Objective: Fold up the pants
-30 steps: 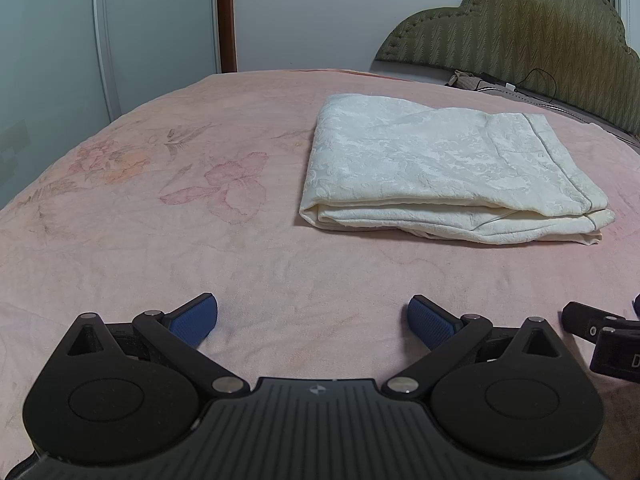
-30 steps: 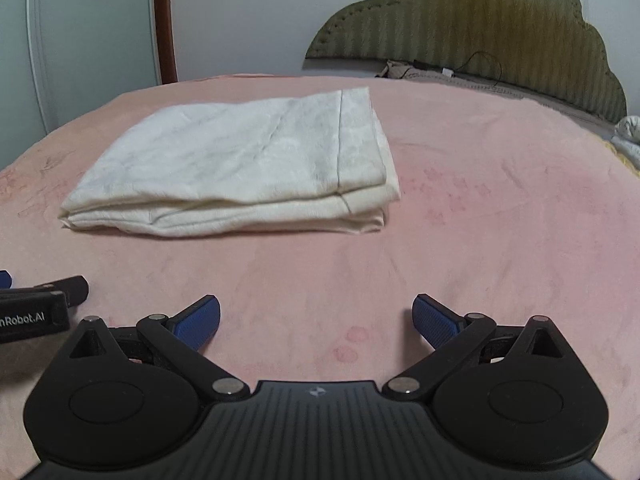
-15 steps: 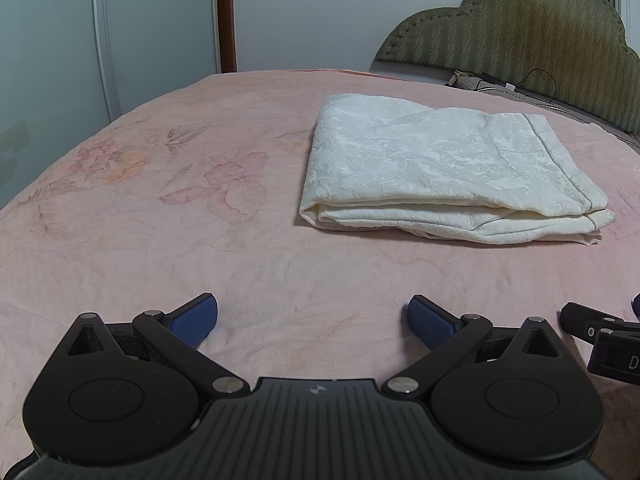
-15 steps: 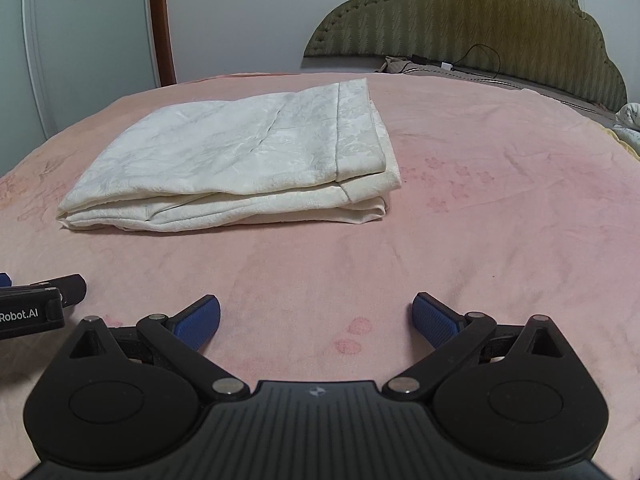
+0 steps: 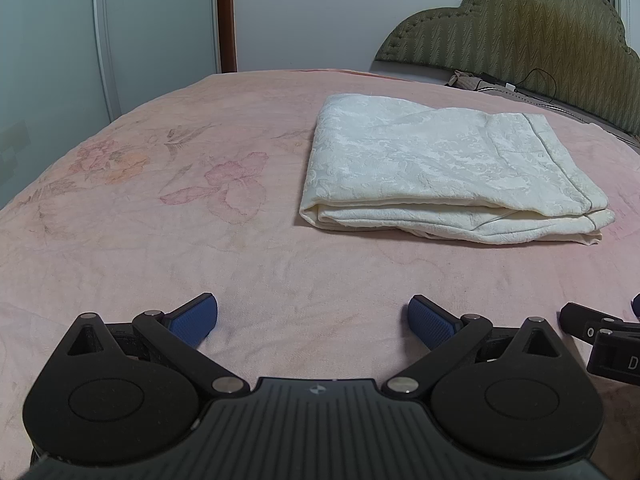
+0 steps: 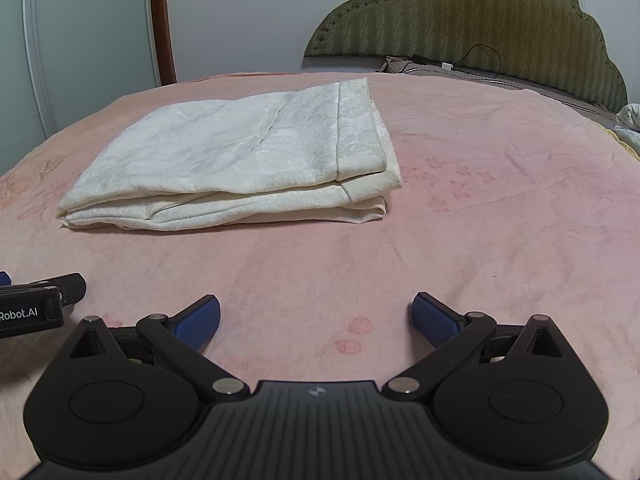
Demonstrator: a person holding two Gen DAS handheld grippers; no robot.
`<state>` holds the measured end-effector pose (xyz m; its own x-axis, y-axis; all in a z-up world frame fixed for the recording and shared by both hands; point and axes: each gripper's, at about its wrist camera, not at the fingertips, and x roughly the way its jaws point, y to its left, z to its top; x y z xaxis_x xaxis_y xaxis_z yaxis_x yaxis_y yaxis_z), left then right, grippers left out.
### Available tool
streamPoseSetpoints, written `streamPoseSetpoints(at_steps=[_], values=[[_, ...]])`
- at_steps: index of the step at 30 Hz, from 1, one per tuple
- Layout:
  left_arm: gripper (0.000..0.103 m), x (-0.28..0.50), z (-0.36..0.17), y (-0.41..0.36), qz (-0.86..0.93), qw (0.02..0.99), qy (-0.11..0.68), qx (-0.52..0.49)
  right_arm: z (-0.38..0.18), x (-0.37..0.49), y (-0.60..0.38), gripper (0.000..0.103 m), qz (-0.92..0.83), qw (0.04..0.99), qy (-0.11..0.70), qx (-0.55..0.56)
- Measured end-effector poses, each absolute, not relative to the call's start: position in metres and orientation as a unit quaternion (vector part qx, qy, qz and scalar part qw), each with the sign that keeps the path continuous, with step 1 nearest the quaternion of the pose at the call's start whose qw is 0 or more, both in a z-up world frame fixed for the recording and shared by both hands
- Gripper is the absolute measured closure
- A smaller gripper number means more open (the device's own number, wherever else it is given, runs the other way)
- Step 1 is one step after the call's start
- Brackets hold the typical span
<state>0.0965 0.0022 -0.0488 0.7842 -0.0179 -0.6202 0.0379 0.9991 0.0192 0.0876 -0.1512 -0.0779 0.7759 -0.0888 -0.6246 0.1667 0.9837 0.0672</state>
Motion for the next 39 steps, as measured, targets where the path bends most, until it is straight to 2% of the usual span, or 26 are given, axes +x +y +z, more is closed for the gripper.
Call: streamPoseSetpoints(at_steps=[35, 39], values=[[0.001, 0.092, -0.043, 0.015, -0.022, 0.949, 0.313, -0.004, -0.078, 0.084, -0.152, 0.0, -0.091, 0.943, 0.318, 0.043], [0.0, 0.098, -0.046, 0.006, -0.028, 0.943, 0.331, 0.025, -0.081, 0.087, -0.157, 0.0, -0.085, 0.94, 0.327, 0.059]])
